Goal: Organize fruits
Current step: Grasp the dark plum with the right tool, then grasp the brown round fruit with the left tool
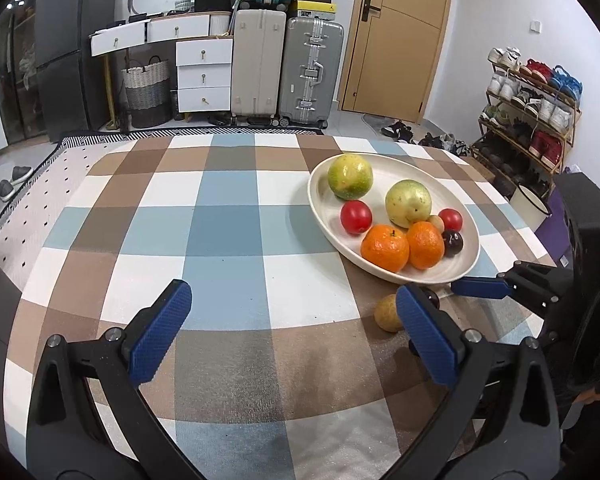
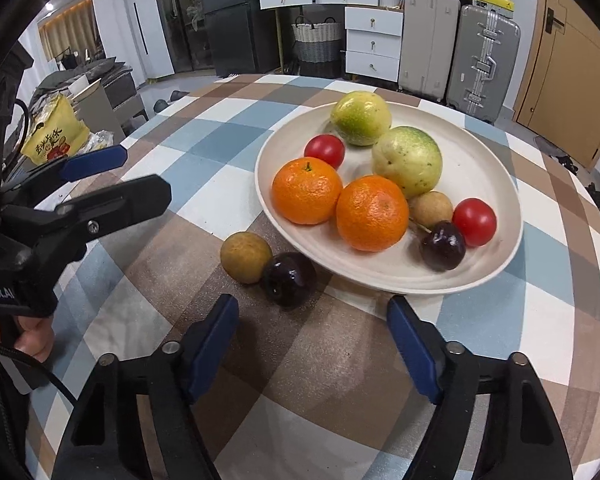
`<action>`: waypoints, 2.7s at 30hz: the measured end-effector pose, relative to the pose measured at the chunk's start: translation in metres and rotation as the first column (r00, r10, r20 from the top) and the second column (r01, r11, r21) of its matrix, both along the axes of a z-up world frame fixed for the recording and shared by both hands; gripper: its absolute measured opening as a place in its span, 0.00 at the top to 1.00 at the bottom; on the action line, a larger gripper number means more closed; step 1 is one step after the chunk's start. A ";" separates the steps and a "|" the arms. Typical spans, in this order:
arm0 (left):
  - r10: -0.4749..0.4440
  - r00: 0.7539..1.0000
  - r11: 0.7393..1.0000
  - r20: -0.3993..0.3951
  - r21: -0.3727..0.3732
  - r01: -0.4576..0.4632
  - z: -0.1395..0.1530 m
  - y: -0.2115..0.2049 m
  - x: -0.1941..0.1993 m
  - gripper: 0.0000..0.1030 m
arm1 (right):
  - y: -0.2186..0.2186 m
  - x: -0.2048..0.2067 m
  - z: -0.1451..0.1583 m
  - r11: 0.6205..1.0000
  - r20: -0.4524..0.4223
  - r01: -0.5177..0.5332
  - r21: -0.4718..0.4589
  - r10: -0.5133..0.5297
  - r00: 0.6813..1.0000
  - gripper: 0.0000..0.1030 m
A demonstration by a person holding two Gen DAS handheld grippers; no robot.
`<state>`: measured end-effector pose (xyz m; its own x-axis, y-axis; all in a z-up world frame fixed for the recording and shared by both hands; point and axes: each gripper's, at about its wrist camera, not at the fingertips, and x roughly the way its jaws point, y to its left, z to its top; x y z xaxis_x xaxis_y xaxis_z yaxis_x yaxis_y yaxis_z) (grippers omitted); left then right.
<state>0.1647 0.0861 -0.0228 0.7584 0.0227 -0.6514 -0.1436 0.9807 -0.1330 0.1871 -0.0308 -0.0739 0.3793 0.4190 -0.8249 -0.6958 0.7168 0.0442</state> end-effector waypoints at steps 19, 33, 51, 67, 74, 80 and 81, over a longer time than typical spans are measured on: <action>-0.003 1.000 1.000 -0.003 -0.010 0.003 -0.001 0.001 0.000 0.01 | 0.008 -0.007 0.003 1.000 0.029 -0.030 0.005 0.030 0.999 0.62; -0.019 1.000 1.000 -0.022 -0.009 0.019 -0.008 -0.002 0.005 0.01 | 0.004 -0.007 0.005 0.998 0.034 -0.050 0.025 0.049 0.998 0.75; -0.160 0.976 0.987 -0.145 -0.026 0.158 -0.036 -0.043 0.025 0.03 | -0.039 -0.004 0.018 0.992 0.013 -0.014 0.129 0.013 1.000 0.75; -0.244 0.960 0.966 -0.137 -0.121 0.228 -0.040 -0.053 0.046 0.68 | -0.057 0.000 0.031 0.984 0.028 0.017 0.178 -0.022 0.999 0.75; -0.261 0.959 0.962 -0.111 -0.113 0.249 -0.036 -0.055 0.043 0.74 | -0.057 0.000 0.030 0.984 0.025 0.014 0.175 -0.019 0.999 0.75; -0.250 0.964 0.966 -0.093 -0.097 0.241 -0.031 -0.053 0.038 0.74 | -0.057 0.001 0.030 0.983 0.031 0.020 0.180 -0.026 0.999 0.75; -0.247 0.965 0.966 -0.085 -0.097 0.239 -0.029 -0.052 0.036 0.74 | -0.058 0.001 0.032 0.982 0.036 0.022 0.187 -0.029 0.999 0.75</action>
<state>0.2007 0.0342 -0.0516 0.6682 -0.2132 -0.7128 0.0817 0.9733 -0.2145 0.1878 -0.0891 -0.0423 0.4215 0.5539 -0.7180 -0.6814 0.7159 0.1523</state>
